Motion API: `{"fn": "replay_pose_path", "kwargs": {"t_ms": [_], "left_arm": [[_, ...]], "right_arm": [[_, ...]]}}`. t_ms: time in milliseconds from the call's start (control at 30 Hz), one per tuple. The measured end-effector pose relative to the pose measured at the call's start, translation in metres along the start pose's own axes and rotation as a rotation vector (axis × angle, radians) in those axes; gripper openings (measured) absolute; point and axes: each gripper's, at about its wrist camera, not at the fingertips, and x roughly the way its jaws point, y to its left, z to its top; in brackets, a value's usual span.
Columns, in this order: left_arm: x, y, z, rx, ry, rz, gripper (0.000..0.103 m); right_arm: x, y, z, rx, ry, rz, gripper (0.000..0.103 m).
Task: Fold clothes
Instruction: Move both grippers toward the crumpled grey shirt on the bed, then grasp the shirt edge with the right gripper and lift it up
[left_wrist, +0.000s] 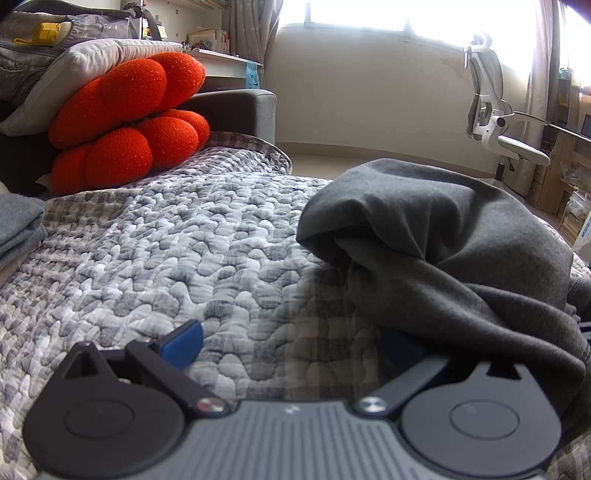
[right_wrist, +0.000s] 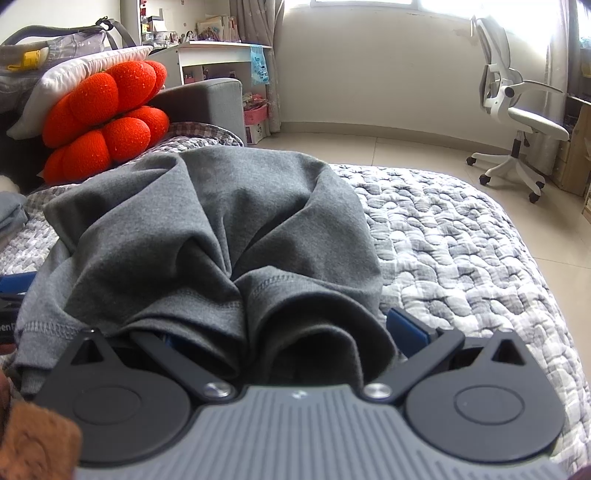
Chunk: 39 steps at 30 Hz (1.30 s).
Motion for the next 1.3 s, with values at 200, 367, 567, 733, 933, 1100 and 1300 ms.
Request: {"fn": "replay_pose_path", "kwargs": {"t_ms": [200, 367, 567, 733, 933, 1100, 1300], "left_arm": [[-0.007, 0.002, -0.005, 0.013, 0.002, -0.016, 0.103], [-0.024, 0.025, -0.012, -0.033, -0.016, -0.127, 0.103], [-0.047, 0.057, -0.021, -0.106, -0.021, -0.199, 0.103], [-0.062, 0.062, -0.019, -0.101, -0.045, -0.236, 0.103], [-0.07, 0.066, -0.021, -0.093, -0.044, -0.261, 0.103], [-0.071, 0.065, -0.024, -0.091, -0.033, -0.26, 0.103], [-0.073, 0.04, -0.027, -0.015, -0.026, -0.317, 0.103]], "right_arm": [[-0.015, -0.007, -0.005, 0.039, -0.053, 0.01, 0.103], [-0.039, -0.014, -0.007, 0.053, -0.113, -0.019, 0.103], [-0.067, -0.006, -0.002, 0.013, -0.212, 0.084, 0.103], [-0.084, 0.033, 0.0, -0.215, -0.271, 0.137, 0.103], [-0.08, 0.069, -0.016, -0.431, -0.218, 0.275, 0.102], [-0.063, 0.083, -0.017, -0.476, -0.199, 0.188, 0.017], [-0.107, 0.028, 0.023, -0.171, -0.374, 0.119, 0.009]]}}
